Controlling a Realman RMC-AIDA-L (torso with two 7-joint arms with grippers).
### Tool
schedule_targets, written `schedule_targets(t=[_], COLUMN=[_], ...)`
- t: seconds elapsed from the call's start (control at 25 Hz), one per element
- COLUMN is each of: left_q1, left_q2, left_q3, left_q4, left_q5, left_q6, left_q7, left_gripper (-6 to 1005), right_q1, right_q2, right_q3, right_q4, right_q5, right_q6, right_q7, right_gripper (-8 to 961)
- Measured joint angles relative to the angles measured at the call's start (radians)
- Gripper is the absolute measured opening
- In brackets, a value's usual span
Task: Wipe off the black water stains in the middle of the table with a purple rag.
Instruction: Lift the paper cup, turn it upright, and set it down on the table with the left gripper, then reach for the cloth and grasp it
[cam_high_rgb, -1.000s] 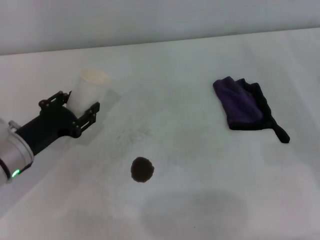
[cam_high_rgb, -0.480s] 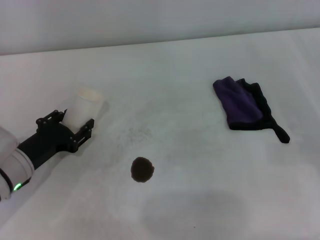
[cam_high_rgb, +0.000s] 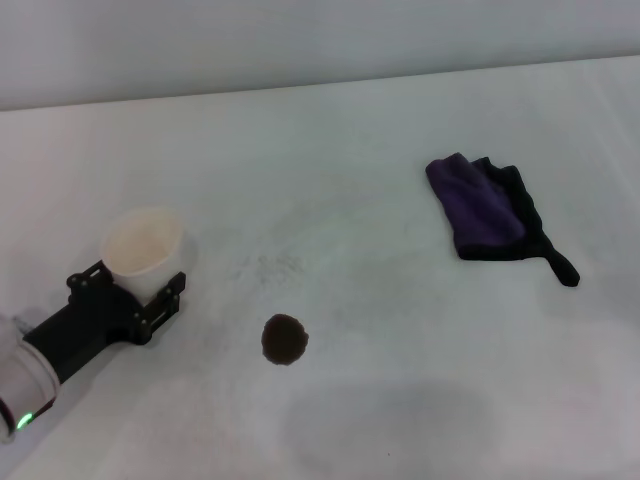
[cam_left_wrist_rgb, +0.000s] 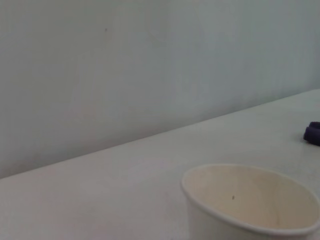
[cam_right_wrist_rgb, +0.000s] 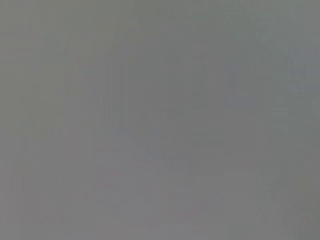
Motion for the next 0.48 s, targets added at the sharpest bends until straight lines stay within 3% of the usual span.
schedule_targets(t=[0.24,0.48], left_q1=[0.047,0.052], left_q2=[0.001,0.001], left_q3=[-0.005,-0.005], left_q4=[0.005,-0.001], left_q5=[-0.010,-0.019], left_q6=[-0.047,-0.057], left_q7=[0.022,0.059], left_gripper=[644,660], right_q1=[0.006,0.006], right_q2=[0.000,0.000], right_q3=[-0.010,-0.021], right_q4=[-0.009,-0.016], right_q5=[-0.026,-0.037], right_q6=[-0.015,-0.015], right_q7=[-0.001,-0.002], right_gripper=[869,868])
